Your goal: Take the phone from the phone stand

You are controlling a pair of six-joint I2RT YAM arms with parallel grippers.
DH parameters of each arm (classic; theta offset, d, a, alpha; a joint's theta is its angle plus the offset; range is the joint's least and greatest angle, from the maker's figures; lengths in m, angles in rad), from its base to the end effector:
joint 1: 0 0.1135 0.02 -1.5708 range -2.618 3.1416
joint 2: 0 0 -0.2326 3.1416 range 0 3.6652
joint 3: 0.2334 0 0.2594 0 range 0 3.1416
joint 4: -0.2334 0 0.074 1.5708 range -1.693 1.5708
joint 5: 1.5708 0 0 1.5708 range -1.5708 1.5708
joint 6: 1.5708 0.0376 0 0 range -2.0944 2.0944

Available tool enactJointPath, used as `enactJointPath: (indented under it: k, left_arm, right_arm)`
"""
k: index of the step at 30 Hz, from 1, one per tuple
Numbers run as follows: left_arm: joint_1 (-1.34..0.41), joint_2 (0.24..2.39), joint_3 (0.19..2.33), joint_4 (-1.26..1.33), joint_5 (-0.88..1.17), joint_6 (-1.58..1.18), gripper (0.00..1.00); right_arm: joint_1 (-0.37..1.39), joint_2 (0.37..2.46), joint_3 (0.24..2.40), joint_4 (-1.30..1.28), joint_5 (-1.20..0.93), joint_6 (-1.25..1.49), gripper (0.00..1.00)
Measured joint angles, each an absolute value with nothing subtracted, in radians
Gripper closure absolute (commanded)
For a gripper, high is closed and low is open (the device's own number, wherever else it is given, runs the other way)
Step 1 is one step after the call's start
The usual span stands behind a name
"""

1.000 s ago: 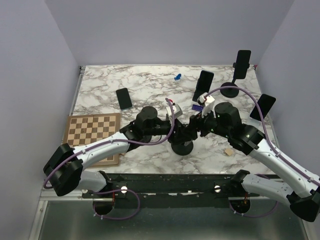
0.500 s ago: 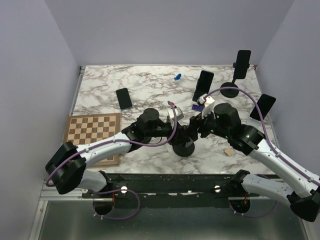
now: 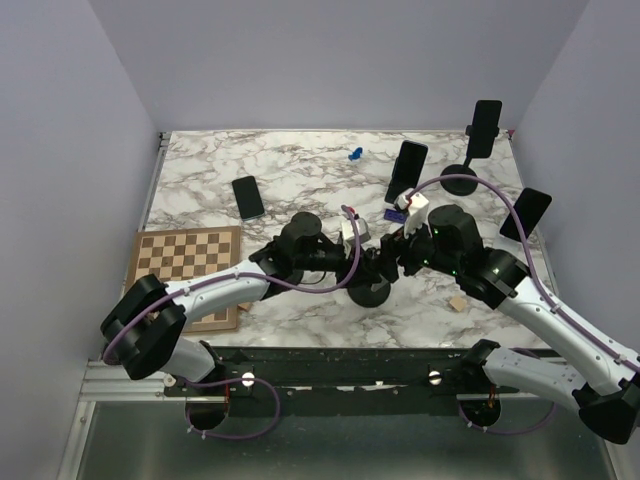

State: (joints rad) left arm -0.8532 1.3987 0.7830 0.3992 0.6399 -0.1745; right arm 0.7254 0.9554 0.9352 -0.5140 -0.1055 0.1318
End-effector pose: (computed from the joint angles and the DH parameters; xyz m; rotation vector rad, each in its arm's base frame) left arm 0.1952 -0.2578 0.2235 1.0944 1.6007 -1.2811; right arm 0.1733 0.1590 0.3016 -0.6950 2.0498 0.6167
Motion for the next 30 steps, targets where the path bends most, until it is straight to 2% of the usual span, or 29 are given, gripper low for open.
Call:
enactJointPath:
  k: [4, 11, 14, 16, 19, 20, 22, 23, 25, 26, 30]
  left_arm:
    - [-0.839, 1.444, 0.84, 0.35, 0.699, -0.11, 0.84]
    - [-0.837, 1.456, 0.875, 0.281, 0.722, -0.027, 0.64]
    - [-0.837, 1.454, 0.875, 0.274, 0.723, -0.009, 0.61]
    - [-0.837, 1.453, 0.875, 0.27, 0.724, 0.0, 0.66]
    - [-0.837, 1.453, 0.876, 0.264, 0.732, 0.017, 0.88]
    - [-0.837, 1.453, 0.878, 0.259, 0.735, 0.024, 0.91]
    - [-0.837, 1.453, 0.886, 0.241, 0.743, 0.037, 0.92]
    - [-0.837, 1.455, 0.896, 0.223, 0.749, 0.046, 0.89]
    - [-0.836, 1.46, 0.915, 0.189, 0.757, 0.064, 0.63]
    - [-0.833, 1.465, 0.928, 0.167, 0.761, 0.072, 0.58]
    - [-0.822, 1.47, 0.946, 0.129, 0.773, 0.095, 0.5]
  right_arm:
    - [0.713, 0.956, 0.938, -0.525, -0.104, 0.118, 0.99]
    - [0.71, 0.959, 0.944, -0.542, -0.105, 0.111, 0.99]
    - [0.71, 0.963, 0.949, -0.549, -0.107, 0.109, 1.0]
    - [0.71, 0.963, 0.952, -0.555, -0.107, 0.107, 0.99]
    - [0.712, 0.964, 0.957, -0.567, -0.108, 0.106, 0.99]
    - [0.712, 0.964, 0.957, -0.569, -0.108, 0.106, 0.99]
    - [0.714, 0.965, 0.958, -0.571, -0.108, 0.105, 0.99]
    - [0.714, 0.966, 0.959, -0.571, -0.108, 0.105, 0.99]
    - [0.714, 0.971, 0.962, -0.571, -0.108, 0.104, 0.99]
    - [0.713, 0.973, 0.963, -0.571, -0.107, 0.104, 0.99]
    - [0.715, 0.987, 0.972, -0.572, -0.108, 0.103, 0.99]
